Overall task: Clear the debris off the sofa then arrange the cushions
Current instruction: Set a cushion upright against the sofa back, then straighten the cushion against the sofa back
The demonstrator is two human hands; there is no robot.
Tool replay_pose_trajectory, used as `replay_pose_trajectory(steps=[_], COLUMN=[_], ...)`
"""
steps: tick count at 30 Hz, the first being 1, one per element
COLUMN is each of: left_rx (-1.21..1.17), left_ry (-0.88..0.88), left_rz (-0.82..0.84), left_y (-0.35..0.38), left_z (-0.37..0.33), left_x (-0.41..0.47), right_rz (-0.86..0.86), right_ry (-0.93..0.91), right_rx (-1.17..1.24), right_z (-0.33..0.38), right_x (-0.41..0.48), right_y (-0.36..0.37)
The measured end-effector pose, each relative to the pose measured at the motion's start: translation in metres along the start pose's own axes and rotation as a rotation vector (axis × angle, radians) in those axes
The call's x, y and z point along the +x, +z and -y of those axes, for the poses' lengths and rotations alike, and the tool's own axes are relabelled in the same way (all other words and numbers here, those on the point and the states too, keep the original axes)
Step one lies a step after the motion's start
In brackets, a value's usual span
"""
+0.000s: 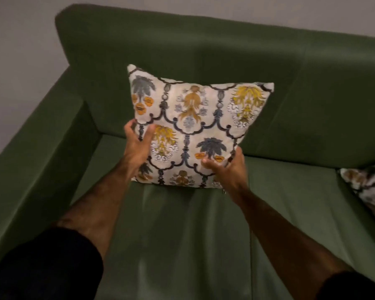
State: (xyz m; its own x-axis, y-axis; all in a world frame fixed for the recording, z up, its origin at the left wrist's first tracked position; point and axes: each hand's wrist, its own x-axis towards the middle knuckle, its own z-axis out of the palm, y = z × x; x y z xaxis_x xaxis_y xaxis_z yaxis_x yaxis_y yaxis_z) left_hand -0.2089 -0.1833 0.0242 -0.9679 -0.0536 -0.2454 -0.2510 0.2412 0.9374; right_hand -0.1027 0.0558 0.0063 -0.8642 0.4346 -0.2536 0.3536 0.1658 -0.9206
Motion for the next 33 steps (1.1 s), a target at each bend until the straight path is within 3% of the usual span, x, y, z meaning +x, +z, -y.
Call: replay_pose_trajectory(steps=[6, 12, 15, 17, 19, 21, 25, 27, 31, 33], left_rx=[0.021, 0.031, 0.135, 0.245, 0.306, 0.357, 0.486, 0.538, 0.543, 0.517], left_ry=[0.037, 0.049, 0.222, 0.431, 0.626, 0.715, 0.543, 0.499, 0.456, 0.398], left_rz=[-0.123, -0.271, -0.561, -0.619, -0.473, -0.186, 0.489, 0.72, 0.929, 0.944], left_y=[-0.002, 0.004, 0.024, 0.056, 0.108, 0.17, 0.309, 0.375, 0.487, 0.538], left_z=[0.01, -0.005, -0.019, -0.031, -0.048, -0.066, -0.086, -0.088, -0.097, -0.104], left_x=[-0.003, -0.02, -0.044, -0.061, -0.079, -0.099, -0.141, -0.162, -0.193, -0.196], right_rz=[0.064, 0.194, 0.198, 0.116, 0.003, -0.129, -0.448, -0.662, -1.255, -1.277], right_ry=[-0.045, 0.04, 0.098, 0.13, 0.165, 0.185, 0.212, 0.294, 0.66, 0.798], right_rx=[-0.063, 0.135, 0.069, 0.042, 0.008, -0.069, -0.172, -0.098, 0.433, 0.543], right_z=[-0.001, -0.001, -0.009, -0.018, -0.025, -0.03, -0.043, -0.054, -0.085, -0.109], right_x=[0.009, -0.001, -0.014, -0.02, -0.025, -0.031, -0.045, -0.044, -0.046, -0.052], right_y=[0.005, -0.016, -0.058, -0.103, -0.157, -0.213, -0.326, -0.378, -0.458, -0.486])
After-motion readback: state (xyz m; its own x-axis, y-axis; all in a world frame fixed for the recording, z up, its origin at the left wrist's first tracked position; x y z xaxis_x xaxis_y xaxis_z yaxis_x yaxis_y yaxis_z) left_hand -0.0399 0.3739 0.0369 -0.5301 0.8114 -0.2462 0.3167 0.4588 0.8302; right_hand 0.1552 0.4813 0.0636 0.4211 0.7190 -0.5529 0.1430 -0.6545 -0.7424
